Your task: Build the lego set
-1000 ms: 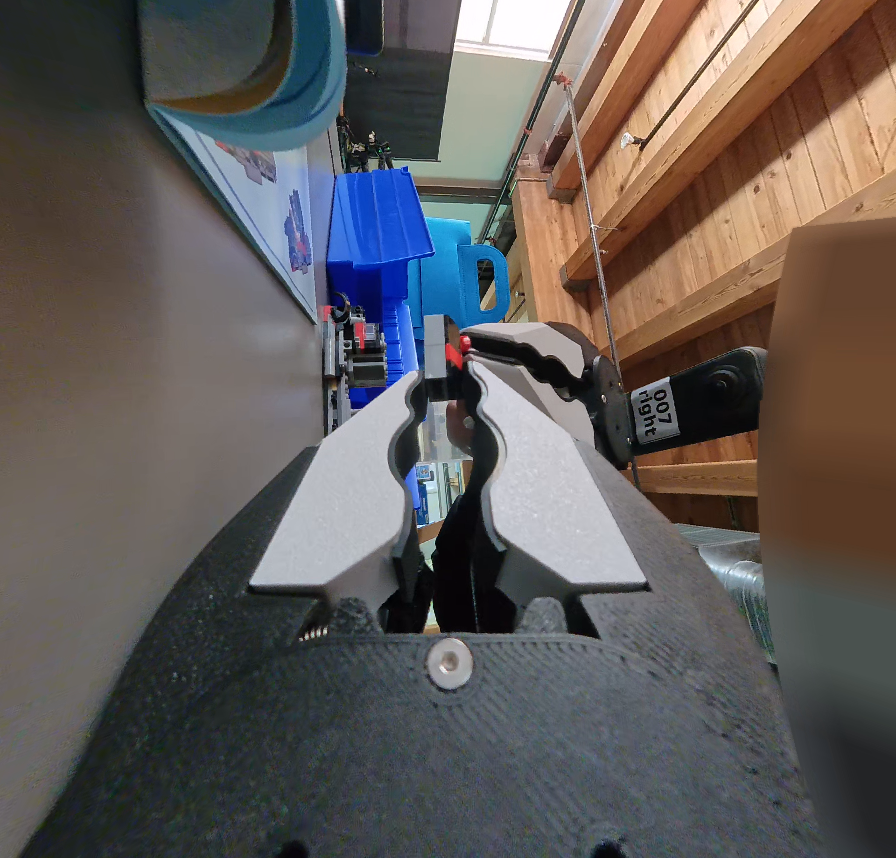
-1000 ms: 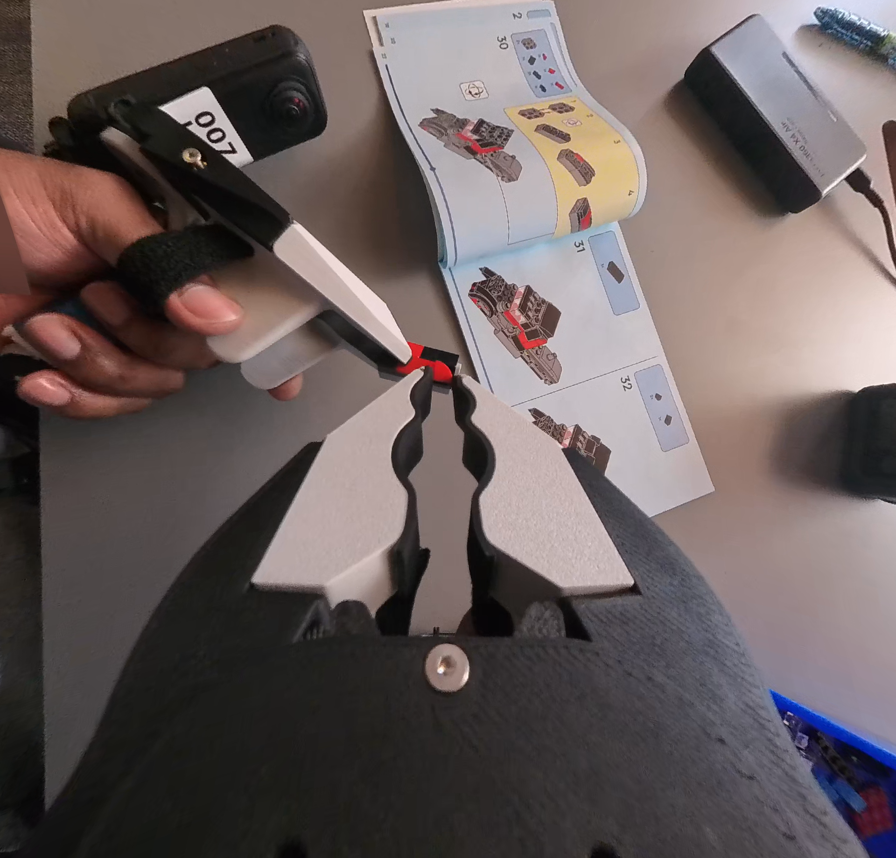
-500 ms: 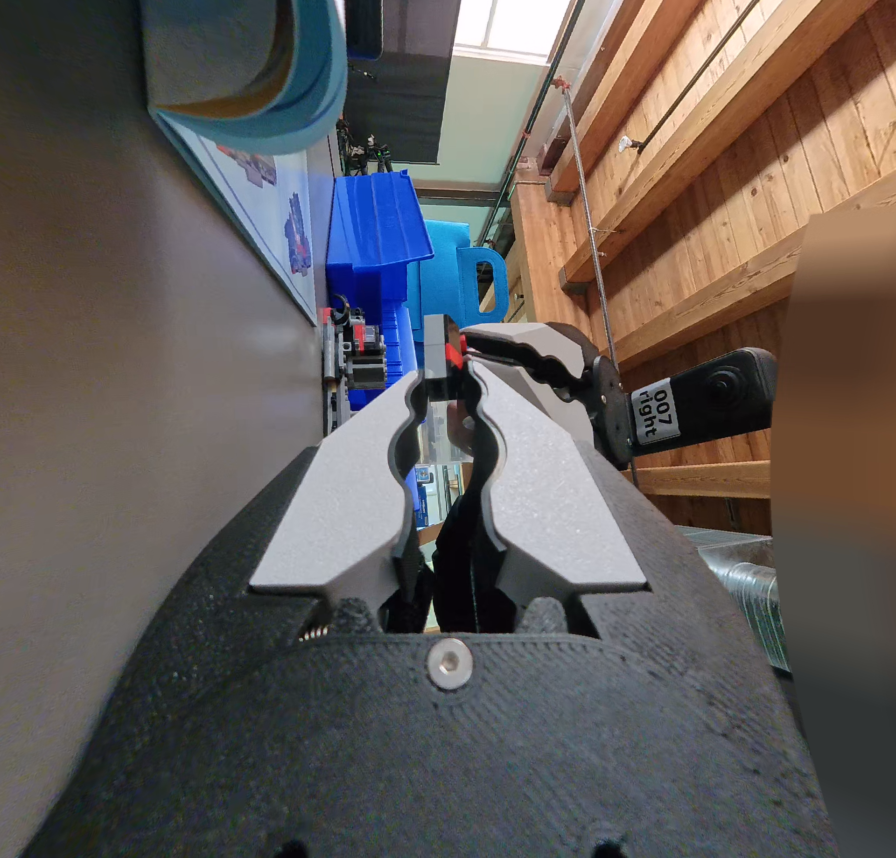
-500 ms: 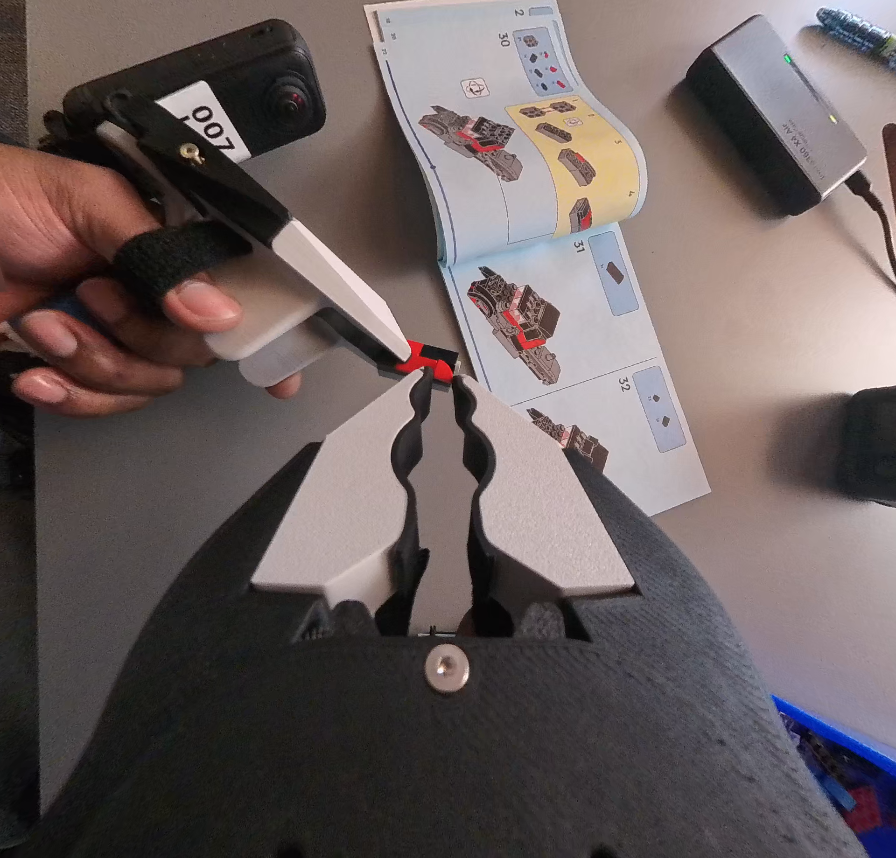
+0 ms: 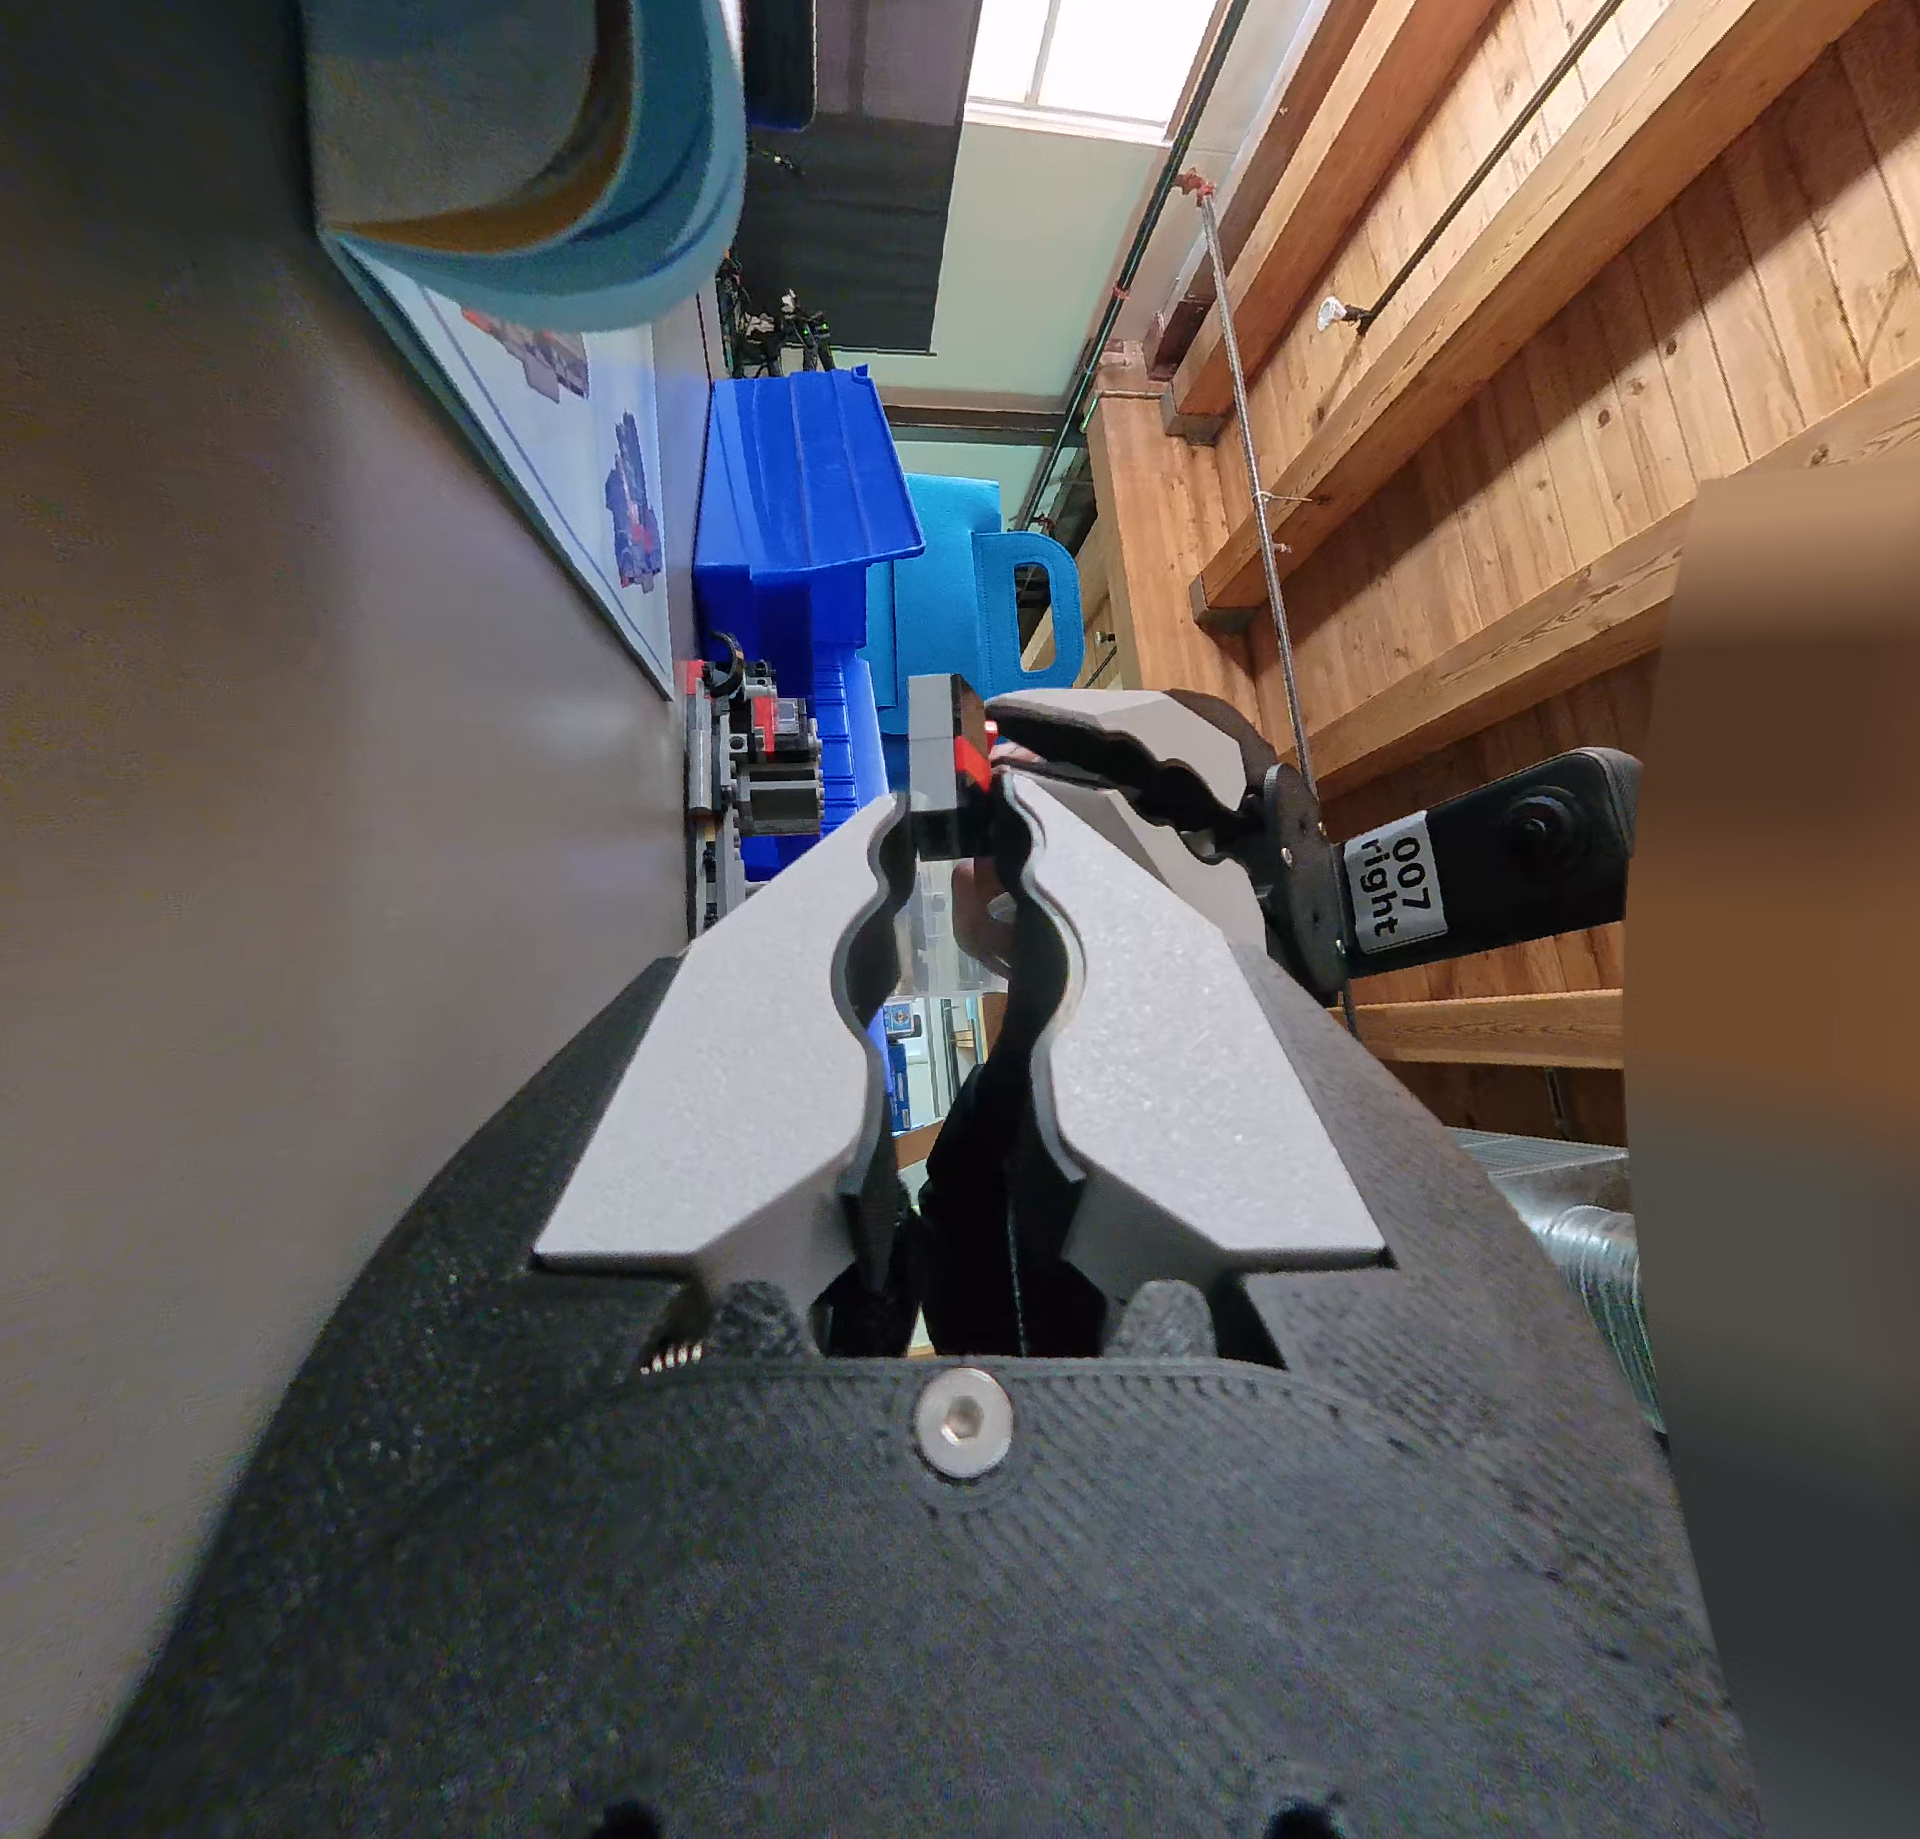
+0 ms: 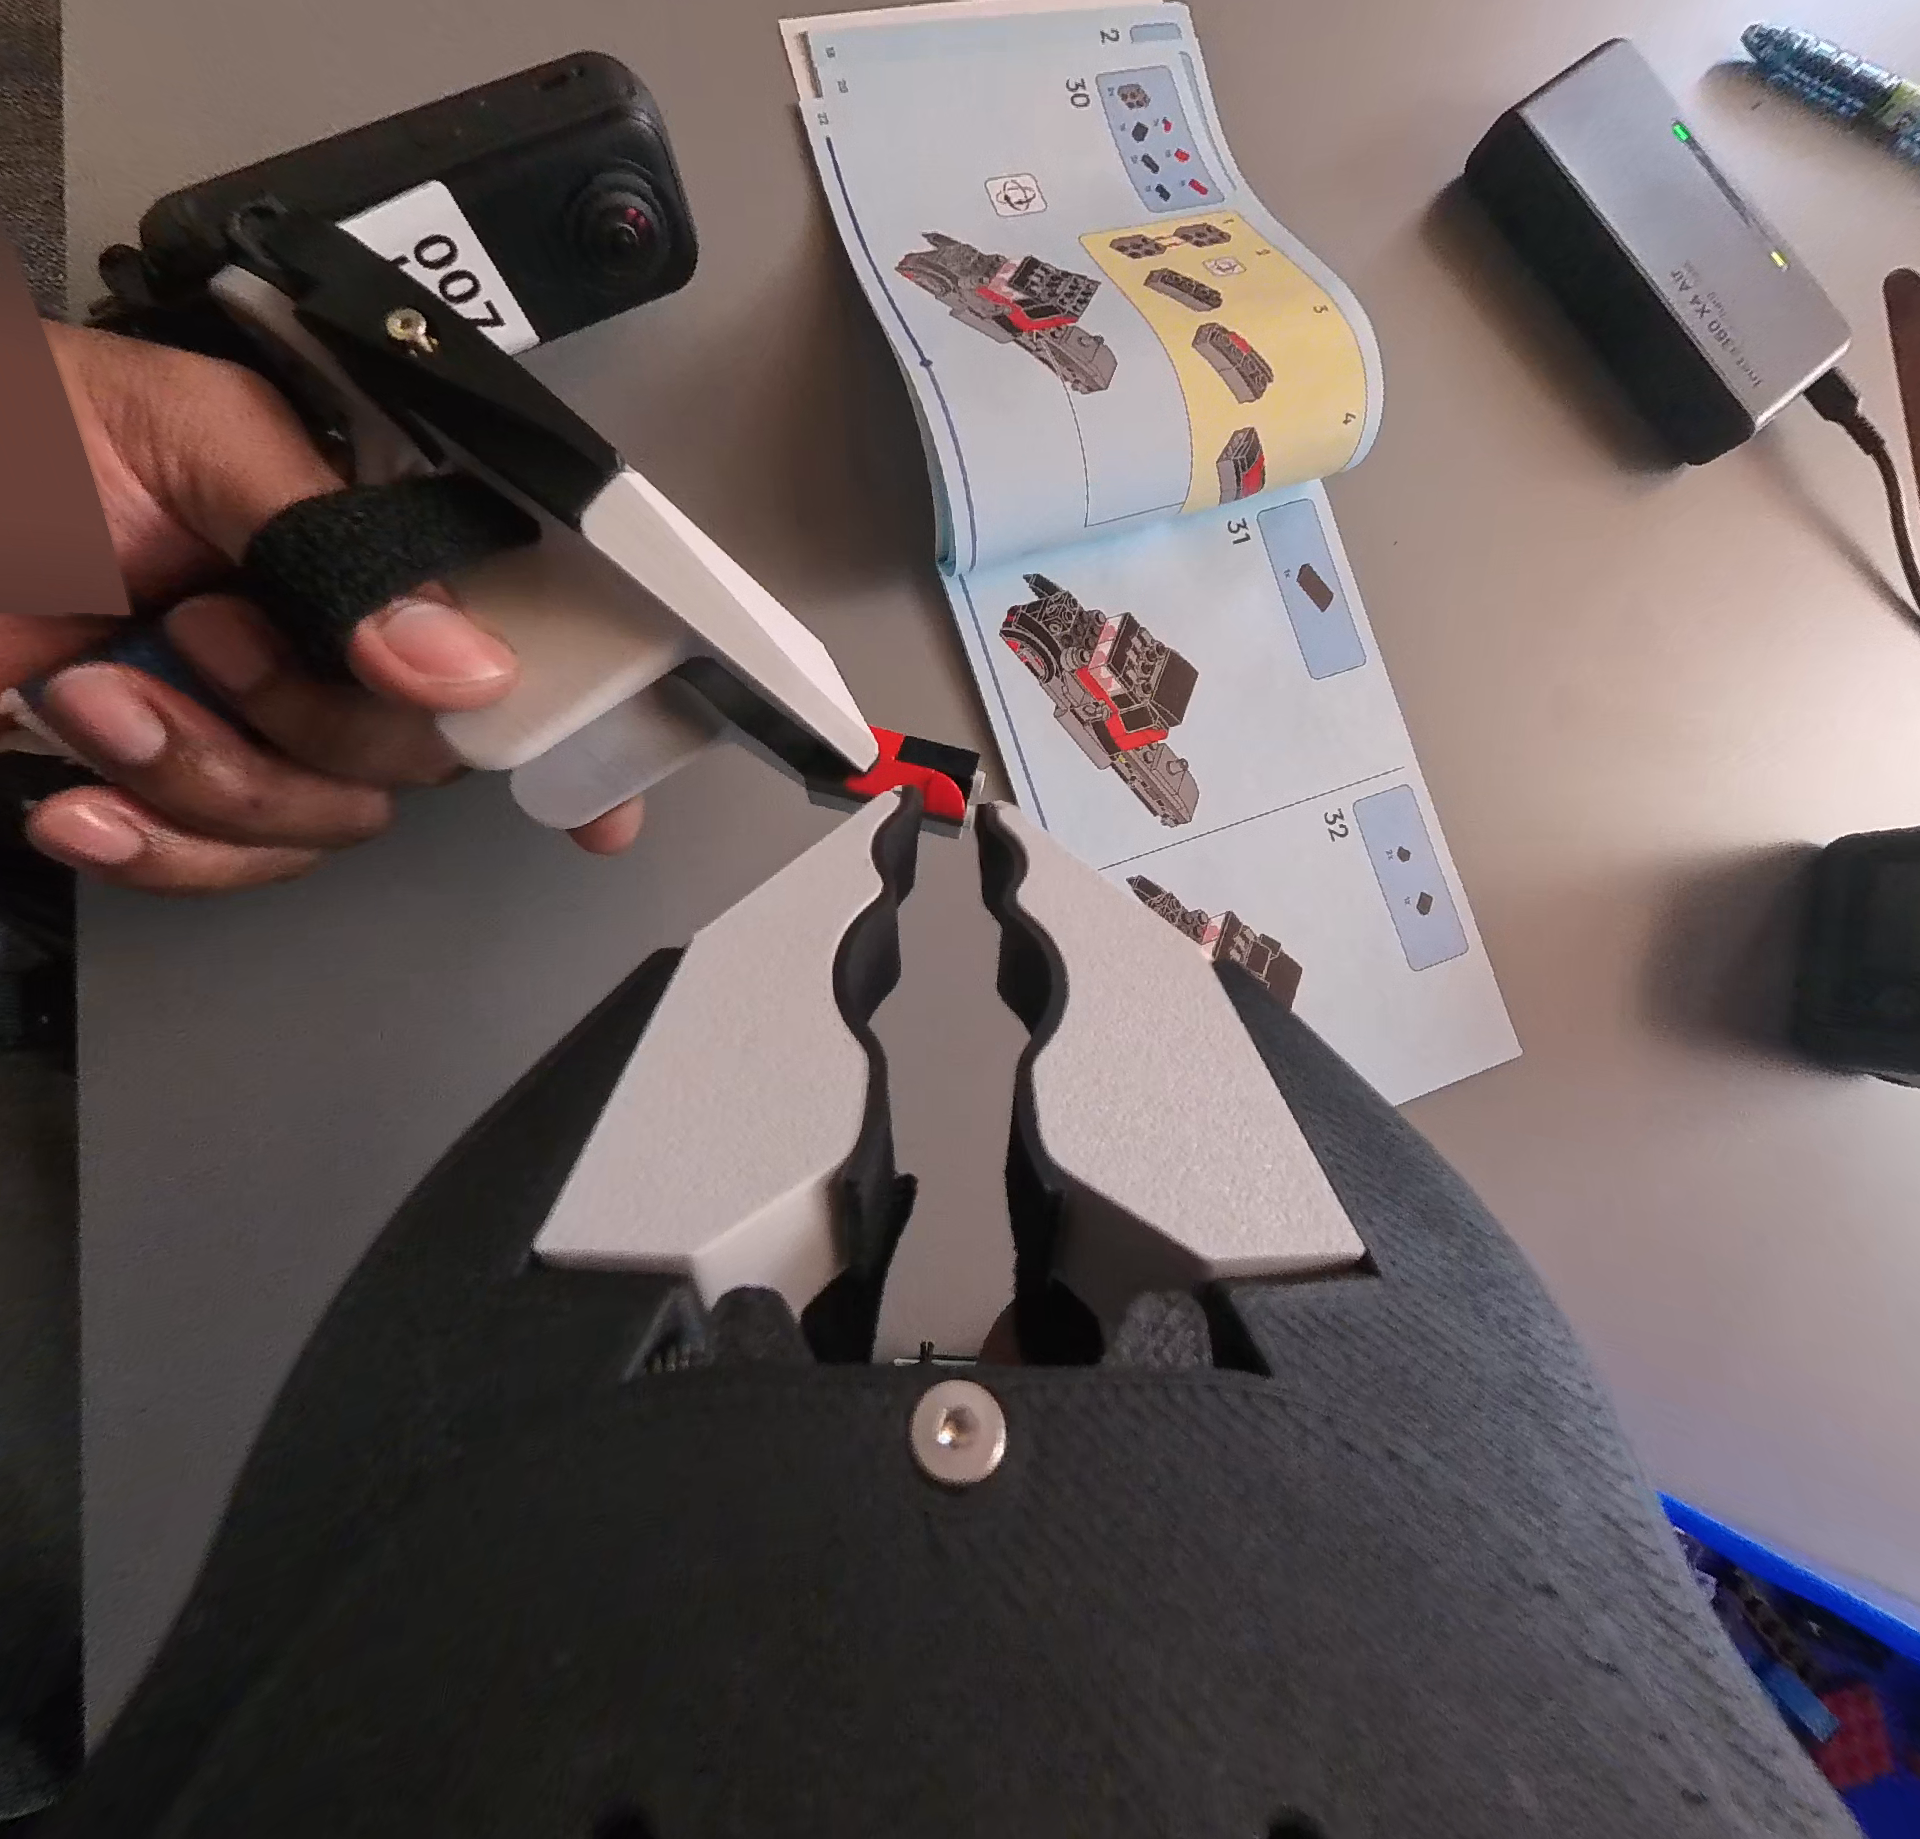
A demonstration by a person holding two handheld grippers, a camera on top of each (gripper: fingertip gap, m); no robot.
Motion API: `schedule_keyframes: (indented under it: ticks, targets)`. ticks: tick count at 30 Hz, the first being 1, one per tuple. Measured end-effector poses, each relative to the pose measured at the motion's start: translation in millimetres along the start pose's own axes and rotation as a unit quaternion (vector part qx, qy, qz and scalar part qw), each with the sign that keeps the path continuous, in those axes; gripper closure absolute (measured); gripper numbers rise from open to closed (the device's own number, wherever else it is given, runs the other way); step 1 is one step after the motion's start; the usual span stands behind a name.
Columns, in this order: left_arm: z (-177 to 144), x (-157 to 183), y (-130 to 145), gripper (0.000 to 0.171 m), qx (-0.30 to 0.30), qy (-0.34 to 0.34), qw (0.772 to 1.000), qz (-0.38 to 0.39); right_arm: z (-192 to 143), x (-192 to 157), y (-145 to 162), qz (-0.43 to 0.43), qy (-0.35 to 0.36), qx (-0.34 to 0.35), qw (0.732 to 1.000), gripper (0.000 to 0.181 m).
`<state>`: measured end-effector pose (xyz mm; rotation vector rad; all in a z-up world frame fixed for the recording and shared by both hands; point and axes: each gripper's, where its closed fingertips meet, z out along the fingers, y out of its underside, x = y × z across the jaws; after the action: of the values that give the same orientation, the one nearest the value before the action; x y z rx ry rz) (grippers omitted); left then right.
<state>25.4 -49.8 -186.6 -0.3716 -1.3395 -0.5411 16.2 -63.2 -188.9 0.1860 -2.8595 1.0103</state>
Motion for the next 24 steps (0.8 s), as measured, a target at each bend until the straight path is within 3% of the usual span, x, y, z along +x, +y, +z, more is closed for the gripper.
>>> schedule_keyframes:
  ticks: [4,7,10,14,19,24]
  targets:
    - [-0.7,1.5,-1.3,0.156,0.003,0.005,1.0,-0.002,-6.7,5.9,-0.5,0.04,0.008,0.018,0.999,0.164]
    - [-0.9,3.4,-2.8,0.156,0.006,0.012,1.0,-0.004,-12.0,11.2,2.1,0.146,0.007,0.058,0.988,0.158]
    - [-0.9,5.5,-3.8,0.156,0.008,0.02,1.0,-0.005,-16.0,14.5,5.9,0.295,-0.02,0.125,0.947,0.153]
    - [-0.3,9.5,-2.2,0.157,0.006,0.03,1.0,0.002,-20.0,17.6,3.8,0.449,-0.066,0.217,0.864,0.15]
    - [1.1,19.0,1.8,0.157,-0.002,0.039,0.999,0.032,-19.1,9.9,2.5,0.503,-0.115,0.253,0.818,0.15]
    - [2.0,22.3,4.4,0.157,-0.006,0.043,0.998,0.04,-22.4,4.6,-5.6,0.504,-0.14,0.269,0.809,0.15]
